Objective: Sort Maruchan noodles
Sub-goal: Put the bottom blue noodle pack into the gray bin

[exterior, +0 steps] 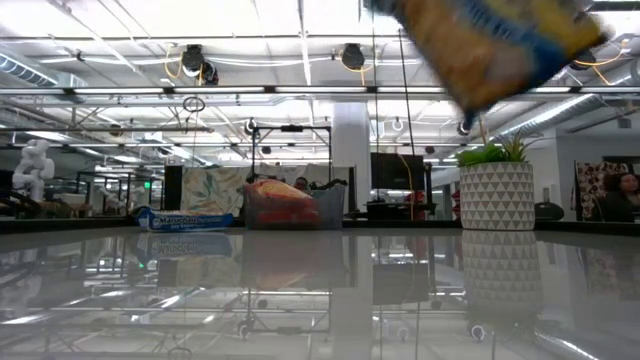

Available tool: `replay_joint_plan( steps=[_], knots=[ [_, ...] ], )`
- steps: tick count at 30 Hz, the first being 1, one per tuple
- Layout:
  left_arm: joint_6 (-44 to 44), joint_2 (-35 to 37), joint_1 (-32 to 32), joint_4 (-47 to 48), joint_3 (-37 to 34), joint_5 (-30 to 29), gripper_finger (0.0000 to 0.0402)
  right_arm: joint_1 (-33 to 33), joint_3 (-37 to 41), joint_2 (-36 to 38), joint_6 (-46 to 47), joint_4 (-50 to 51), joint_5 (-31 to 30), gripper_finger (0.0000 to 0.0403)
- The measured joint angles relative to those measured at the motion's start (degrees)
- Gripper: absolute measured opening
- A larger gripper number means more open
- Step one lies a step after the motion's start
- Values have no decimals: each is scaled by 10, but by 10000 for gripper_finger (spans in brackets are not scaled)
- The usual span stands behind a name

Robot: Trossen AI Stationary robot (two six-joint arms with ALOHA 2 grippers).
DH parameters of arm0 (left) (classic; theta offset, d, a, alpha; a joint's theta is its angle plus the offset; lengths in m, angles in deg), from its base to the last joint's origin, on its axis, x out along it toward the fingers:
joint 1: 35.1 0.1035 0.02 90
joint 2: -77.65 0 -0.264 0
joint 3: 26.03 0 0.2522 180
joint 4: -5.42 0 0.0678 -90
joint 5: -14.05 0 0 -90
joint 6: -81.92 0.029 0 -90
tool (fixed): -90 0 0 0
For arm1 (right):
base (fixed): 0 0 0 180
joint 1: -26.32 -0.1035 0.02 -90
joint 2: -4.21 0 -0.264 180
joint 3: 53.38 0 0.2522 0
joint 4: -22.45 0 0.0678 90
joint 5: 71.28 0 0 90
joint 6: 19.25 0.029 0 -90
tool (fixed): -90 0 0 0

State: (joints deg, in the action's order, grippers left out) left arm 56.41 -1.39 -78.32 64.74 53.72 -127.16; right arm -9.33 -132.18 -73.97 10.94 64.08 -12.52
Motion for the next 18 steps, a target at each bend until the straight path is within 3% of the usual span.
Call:
replay_joint_plan(
  steps=[10, 18],
  knots=[
    [-7, 0, 0, 2, 0, 2, 268, -79, -177, 0, 142, 279, 4, 95],
    [-16, 0, 0, 1, 0, 2, 269, -96, -286, -23, 229, 431, 70, 95]
  ],
)
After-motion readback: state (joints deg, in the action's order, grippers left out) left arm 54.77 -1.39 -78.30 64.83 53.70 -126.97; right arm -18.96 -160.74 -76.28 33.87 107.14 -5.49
